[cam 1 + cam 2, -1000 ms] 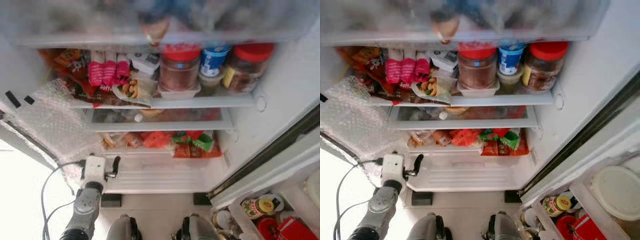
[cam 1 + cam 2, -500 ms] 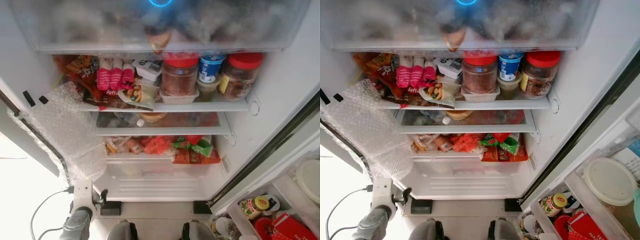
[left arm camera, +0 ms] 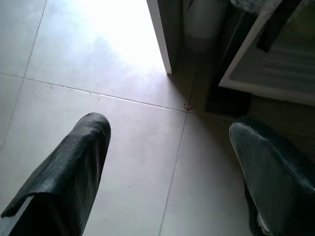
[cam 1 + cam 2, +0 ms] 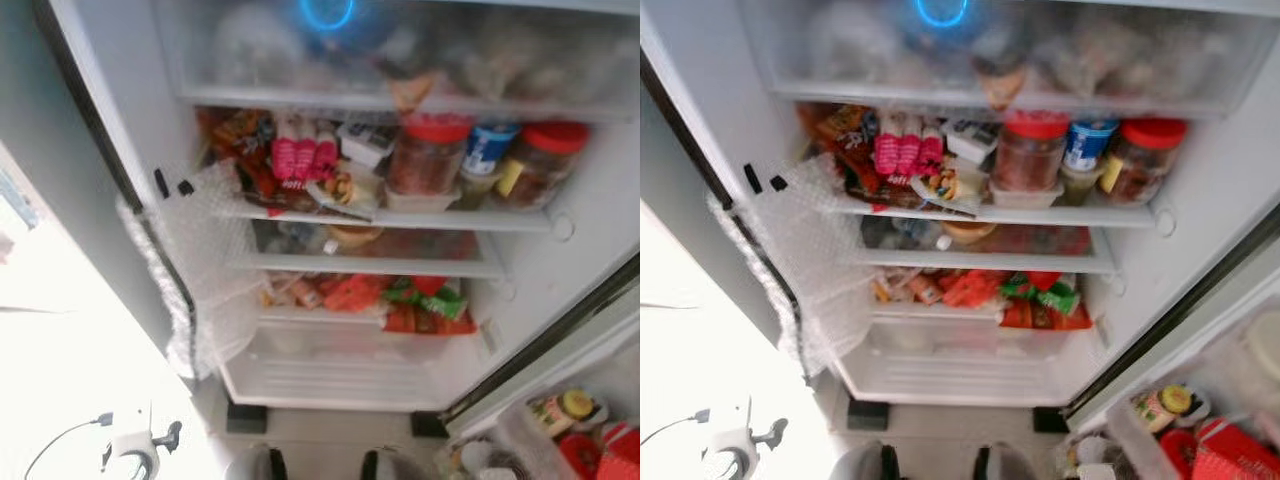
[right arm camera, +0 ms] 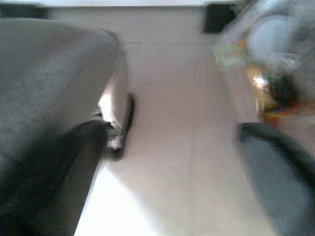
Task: Restocking fridge
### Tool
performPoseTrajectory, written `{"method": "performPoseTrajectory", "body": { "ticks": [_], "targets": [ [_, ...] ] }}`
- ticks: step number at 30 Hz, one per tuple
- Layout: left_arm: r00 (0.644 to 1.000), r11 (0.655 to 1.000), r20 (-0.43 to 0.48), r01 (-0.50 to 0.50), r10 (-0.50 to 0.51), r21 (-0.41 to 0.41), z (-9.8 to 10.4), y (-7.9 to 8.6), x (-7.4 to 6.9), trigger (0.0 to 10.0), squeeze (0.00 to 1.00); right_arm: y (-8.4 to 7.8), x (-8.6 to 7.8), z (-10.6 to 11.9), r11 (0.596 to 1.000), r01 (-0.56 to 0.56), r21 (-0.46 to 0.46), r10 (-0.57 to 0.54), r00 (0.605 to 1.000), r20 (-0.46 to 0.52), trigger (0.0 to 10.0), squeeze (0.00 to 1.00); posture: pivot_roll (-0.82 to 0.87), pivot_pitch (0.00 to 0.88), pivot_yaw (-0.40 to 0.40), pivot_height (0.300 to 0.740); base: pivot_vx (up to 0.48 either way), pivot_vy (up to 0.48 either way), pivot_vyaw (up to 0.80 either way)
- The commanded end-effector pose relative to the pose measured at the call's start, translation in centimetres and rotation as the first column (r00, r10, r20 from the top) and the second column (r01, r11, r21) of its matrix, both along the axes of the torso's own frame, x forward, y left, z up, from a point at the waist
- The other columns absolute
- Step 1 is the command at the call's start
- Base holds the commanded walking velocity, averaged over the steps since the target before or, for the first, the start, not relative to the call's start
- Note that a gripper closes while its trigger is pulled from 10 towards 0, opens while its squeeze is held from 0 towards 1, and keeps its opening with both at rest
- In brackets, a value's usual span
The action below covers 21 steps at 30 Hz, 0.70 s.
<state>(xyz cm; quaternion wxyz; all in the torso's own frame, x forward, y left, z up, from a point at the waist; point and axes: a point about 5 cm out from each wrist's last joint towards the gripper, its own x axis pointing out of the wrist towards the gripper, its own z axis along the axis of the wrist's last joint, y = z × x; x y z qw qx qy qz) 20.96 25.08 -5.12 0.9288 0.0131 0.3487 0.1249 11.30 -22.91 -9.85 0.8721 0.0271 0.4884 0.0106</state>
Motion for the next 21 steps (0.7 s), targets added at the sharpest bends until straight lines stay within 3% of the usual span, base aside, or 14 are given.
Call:
{"method": "performPoseTrajectory", "body": {
  "ticks": [1,13,21],
  "targets": [
    [0.999,1.0,-0.034,-0.009,0.009,0.001,-0.4,0.27,-0.71,10.0,0.0,0.67,0.49,0.06,1.0,0.003,0.029,-0.004,1.0,0.027,10.0,0.0,0.03,0.119,0.001,0.667,0.0,0.48,0.0],
    [0.998,1.0,-0.061,0.017,-0.016,0.009,-0.7,0.06,-1.02,10.0,0.0,0.82,0.51,0.03,0.999,0.022,0.048,-0.024,0.999,0.029,10.0,0.0,0.03,0.113,0.009,0.74,0.0,0.48,0.0],
    [0.997,0.999,-0.066,0.046,-0.044,0.018,-0.46,0.01,-0.46,10.0,0.0,1.09,0.74,0.02,0.998,0.032,0.053,-0.034,0.999,0.032,10.0,0.0,0.04,0.086,0.032,0.74,0.0,0.424,0.0]
  ]
}}
